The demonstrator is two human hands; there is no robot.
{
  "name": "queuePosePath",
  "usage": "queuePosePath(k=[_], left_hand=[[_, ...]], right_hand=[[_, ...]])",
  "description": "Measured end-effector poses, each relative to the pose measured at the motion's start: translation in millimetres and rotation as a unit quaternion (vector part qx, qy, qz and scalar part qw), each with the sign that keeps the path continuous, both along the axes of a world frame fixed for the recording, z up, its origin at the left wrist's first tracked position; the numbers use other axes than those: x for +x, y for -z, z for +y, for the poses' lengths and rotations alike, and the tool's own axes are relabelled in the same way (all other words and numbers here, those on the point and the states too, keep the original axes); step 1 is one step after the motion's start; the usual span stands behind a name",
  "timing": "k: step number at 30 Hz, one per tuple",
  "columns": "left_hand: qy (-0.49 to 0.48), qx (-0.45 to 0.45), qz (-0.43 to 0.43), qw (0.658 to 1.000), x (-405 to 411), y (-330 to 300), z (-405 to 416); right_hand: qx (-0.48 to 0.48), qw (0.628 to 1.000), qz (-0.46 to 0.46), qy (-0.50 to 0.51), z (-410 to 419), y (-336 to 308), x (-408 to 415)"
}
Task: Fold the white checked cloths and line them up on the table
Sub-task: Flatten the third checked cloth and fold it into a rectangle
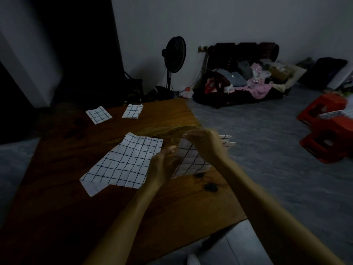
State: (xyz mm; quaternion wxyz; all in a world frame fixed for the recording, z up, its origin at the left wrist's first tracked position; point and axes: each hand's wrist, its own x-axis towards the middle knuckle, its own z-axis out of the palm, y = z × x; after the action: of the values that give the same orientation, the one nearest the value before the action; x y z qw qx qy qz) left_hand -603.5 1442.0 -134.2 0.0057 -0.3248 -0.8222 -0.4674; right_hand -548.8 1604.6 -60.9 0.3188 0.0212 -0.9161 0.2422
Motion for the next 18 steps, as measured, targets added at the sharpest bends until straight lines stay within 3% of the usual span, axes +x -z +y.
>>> queuePosePath(k=[3,8,14,18], left_hand=[[0.013,0.054,-0.034,0.998,2,-24,14],[-0.040,0.110,-0.053,0.992,-6,-27,11],[-0.089,0.143,-0.130,0.977,-21,-16,-5],[-0.091,0.152,-0.116,0.977,-21,-22,-4]], right_hand=[[0.016,0.999,-0.031,-0.016,-5,3,-3],[0.003,0.995,-0.075,0.058,16,19,10],[-0.149,0.976,-0.117,0.108,30,23,23],[-0.195,0.969,-0.114,0.099,29,21,22]])
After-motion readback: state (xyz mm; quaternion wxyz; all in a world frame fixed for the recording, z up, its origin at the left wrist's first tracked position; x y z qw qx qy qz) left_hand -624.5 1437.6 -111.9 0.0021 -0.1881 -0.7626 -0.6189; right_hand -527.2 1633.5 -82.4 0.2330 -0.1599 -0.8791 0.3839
